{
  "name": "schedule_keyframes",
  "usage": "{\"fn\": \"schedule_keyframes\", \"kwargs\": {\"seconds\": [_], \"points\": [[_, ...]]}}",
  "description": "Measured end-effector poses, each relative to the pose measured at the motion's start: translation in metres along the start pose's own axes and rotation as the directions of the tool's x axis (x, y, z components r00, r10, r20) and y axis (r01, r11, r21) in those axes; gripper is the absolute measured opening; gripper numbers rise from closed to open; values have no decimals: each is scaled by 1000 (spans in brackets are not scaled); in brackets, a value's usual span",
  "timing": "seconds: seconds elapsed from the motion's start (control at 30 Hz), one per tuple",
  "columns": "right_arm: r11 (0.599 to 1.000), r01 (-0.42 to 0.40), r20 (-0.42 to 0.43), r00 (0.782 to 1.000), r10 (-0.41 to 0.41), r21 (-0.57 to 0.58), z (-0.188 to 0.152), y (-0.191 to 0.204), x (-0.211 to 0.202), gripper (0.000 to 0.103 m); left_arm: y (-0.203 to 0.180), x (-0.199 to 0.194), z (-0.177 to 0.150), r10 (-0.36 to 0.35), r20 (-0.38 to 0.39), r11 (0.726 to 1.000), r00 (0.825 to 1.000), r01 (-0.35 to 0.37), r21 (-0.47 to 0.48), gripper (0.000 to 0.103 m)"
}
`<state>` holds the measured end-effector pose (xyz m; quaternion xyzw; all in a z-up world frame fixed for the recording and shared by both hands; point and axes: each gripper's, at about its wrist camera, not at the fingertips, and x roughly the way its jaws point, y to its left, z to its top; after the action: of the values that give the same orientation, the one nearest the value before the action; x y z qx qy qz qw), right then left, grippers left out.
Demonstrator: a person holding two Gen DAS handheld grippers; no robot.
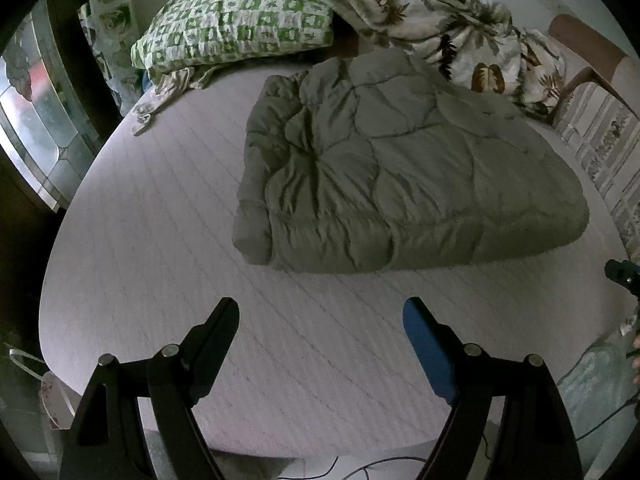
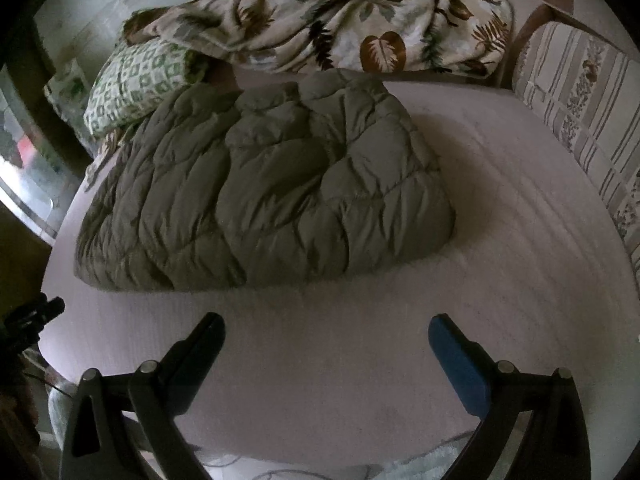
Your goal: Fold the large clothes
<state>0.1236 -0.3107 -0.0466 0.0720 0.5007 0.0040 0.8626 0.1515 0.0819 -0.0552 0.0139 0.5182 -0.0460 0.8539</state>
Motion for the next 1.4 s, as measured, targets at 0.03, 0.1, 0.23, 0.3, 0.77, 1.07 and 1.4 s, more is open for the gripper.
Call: {"fn": "schedule_keyframes", "kwargs": {"seconds": [0.03,0.1,0.23,0.3,0.77,1.07,1.4], "points": [[1000,3,1,1000,-3,-5,-3,1,-2,103,-1,-3,-3,-3,2,1000,1000,3,-2,84],[1000,13,6,1000,-13,-13,-8,2,-7,103,-3,-7,-9,-4,7,1000,1000,4,-6,84],[1000,21,25,999,-20,-12,-17,3,-16,103,-5,-15,-20,2,15,1000,1000,-2,-10,87],[1000,21,32,999,-21,-12,-24,3,-20,103,-8,-15,-25,12,2,1000,1000,-12,-11,94],[999,10,65,998,-8,-38,-72,13,-44,103,-35,-52,-64,40,100,998,994,-44,35,94],[998,-13,80,997,18,-66,-87,17,-62,103,-45,-65,-83,-19,107,999,994,14,47,94],[998,10,100,995,-4,-63,-95,13,-75,103,-56,-74,-98,62,132,991,989,-77,108,94]]}}
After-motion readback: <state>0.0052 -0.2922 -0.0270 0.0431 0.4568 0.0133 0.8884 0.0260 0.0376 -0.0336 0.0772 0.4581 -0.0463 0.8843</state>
